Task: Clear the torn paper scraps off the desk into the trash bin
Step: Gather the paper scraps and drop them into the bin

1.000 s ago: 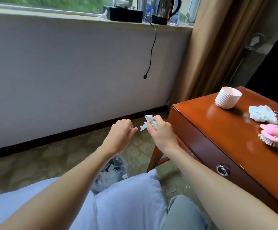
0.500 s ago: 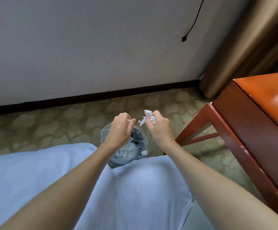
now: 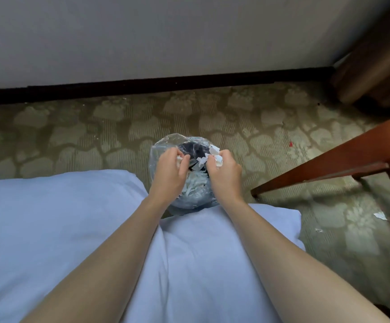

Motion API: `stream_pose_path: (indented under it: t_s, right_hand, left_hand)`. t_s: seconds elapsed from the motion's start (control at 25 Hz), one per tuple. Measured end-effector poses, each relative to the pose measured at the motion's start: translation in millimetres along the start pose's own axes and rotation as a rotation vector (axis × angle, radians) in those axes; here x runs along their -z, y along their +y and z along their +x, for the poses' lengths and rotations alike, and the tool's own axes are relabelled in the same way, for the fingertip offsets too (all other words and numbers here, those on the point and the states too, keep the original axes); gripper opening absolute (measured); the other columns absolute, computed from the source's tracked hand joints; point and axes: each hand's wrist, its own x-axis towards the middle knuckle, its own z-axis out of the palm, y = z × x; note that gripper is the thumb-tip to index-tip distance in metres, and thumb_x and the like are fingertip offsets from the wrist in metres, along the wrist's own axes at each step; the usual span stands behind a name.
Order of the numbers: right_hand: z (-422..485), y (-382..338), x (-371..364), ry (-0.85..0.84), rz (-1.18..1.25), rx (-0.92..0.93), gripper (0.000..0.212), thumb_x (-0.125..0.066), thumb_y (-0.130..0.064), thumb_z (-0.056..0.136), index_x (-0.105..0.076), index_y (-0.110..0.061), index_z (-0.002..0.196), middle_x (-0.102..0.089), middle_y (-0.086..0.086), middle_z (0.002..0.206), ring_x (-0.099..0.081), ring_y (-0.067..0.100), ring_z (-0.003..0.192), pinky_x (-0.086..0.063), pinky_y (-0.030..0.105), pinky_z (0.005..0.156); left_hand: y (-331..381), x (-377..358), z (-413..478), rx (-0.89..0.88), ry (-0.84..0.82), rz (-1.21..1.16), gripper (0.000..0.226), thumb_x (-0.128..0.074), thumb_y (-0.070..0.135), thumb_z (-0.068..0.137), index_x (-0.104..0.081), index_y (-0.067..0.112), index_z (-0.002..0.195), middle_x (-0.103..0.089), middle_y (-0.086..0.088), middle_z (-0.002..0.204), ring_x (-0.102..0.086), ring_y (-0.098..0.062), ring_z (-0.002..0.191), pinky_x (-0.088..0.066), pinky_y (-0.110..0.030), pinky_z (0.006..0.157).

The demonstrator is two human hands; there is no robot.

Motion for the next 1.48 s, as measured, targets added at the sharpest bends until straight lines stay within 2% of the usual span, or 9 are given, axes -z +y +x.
stream_pose_path:
  t_s: [0.16, 0.32, 0.48, 0.56, 0.64, 0.84, 1.04, 1.28, 1.48]
  right_hand:
    - [17, 16, -23, -0.017, -0.019, -0.040, 0.019, -0.050, -0.034, 0.099, -0.052, -0.015, 0.100, -0.053, -0.003, 0.068, -0.046, 0.010, 0.059, -0.039, 0.032, 0.054]
    - [30, 22, -42, -0.067, 0.031, -0.064, 0.023, -0.046, -0.035, 0.101, -0.050, -0.013, 0.098, -0.049, -0.001, 0.064, -0.038, 0.011, 0.050, -0.033, 0.029, 0.049]
    - [39, 30, -56, -0.104, 0.079, -0.080, 0.032, -0.038, -0.042, 0.103, -0.052, -0.013, 0.099, -0.056, 0.007, 0.073, -0.045, 0.012, 0.060, -0.041, 0.036, 0.060]
    - [42, 33, -61, -0.117, 0.104, -0.097, 0.036, -0.035, -0.043, 0.104, -0.051, -0.013, 0.093, -0.053, 0.003, 0.075, -0.047, 0.013, 0.065, -0.038, 0.034, 0.062]
    - [46, 35, -67, -0.132, 0.139, -0.120, 0.037, -0.033, -0.044, 0.104, -0.051, -0.014, 0.091, -0.053, -0.001, 0.083, -0.049, 0.013, 0.074, -0.039, 0.032, 0.067]
    - [49, 37, -70, -0.175, 0.216, -0.193, 0.032, -0.033, -0.046, 0.102, -0.057, -0.024, 0.098, -0.057, -0.002, 0.114, -0.052, 0.015, 0.106, -0.042, 0.041, 0.098]
    - [48, 34, -71, -0.210, 0.173, -0.227, 0.066, -0.018, -0.062, 0.090, -0.056, -0.024, 0.129, -0.051, -0.005, 0.138, -0.037, 0.017, 0.133, -0.027, 0.049, 0.114]
    - [42, 29, -57, -0.231, 0.203, -0.298, 0.072, -0.009, -0.064, 0.084, -0.048, -0.032, 0.136, -0.045, -0.006, 0.142, -0.026, 0.018, 0.137, -0.016, 0.048, 0.115]
    - [37, 22, -50, -0.192, 0.312, -0.306, 0.055, -0.021, -0.049, 0.082, -0.048, -0.036, 0.129, -0.047, -0.011, 0.131, -0.033, 0.009, 0.123, -0.023, 0.044, 0.111]
  left_hand:
    - [-20, -15, 21, 0.098, 0.006, -0.039, 0.021, -0.049, 0.034, 0.100, -0.053, 0.017, 0.088, -0.059, 0.001, 0.087, -0.055, -0.014, 0.079, -0.043, -0.030, 0.068]
    - [-25, -23, 32, 0.139, -0.003, -0.069, 0.020, -0.050, 0.034, 0.101, -0.054, 0.017, 0.091, -0.058, 0.004, 0.091, -0.055, -0.013, 0.086, -0.042, -0.026, 0.072]
    - [-32, -26, 36, 0.176, -0.037, -0.098, 0.019, -0.050, 0.038, 0.100, -0.055, 0.021, 0.093, -0.056, 0.007, 0.096, -0.054, -0.010, 0.091, -0.044, -0.026, 0.079]
    - [-33, -26, 36, 0.195, -0.043, -0.116, 0.019, -0.050, 0.040, 0.100, -0.056, 0.022, 0.096, -0.056, 0.008, 0.100, -0.053, -0.009, 0.096, -0.041, -0.023, 0.080]
    - [-36, -27, 37, 0.196, -0.045, -0.128, 0.019, -0.051, 0.040, 0.099, -0.058, 0.022, 0.099, -0.057, 0.008, 0.105, -0.053, -0.006, 0.101, -0.040, -0.020, 0.082]
    - [-40, -30, 39, 0.195, -0.040, -0.193, 0.023, -0.054, 0.038, 0.098, -0.062, 0.019, 0.108, -0.062, 0.006, 0.108, -0.058, -0.007, 0.101, -0.050, -0.028, 0.089]
    - [-41, -29, 40, 0.178, -0.051, -0.195, 0.023, -0.053, 0.036, 0.100, -0.063, 0.019, 0.112, -0.064, 0.006, 0.109, -0.059, -0.008, 0.103, -0.051, -0.032, 0.092]
    - [-39, -31, 36, 0.161, -0.094, -0.133, 0.027, -0.050, 0.039, 0.100, -0.063, 0.022, 0.116, -0.064, 0.010, 0.110, -0.059, -0.006, 0.105, -0.052, -0.038, 0.094]
    - [-40, -33, 33, 0.126, -0.116, -0.069, 0.026, -0.046, 0.043, 0.099, -0.061, 0.029, 0.114, -0.063, 0.013, 0.109, -0.058, -0.011, 0.109, -0.051, -0.045, 0.094]
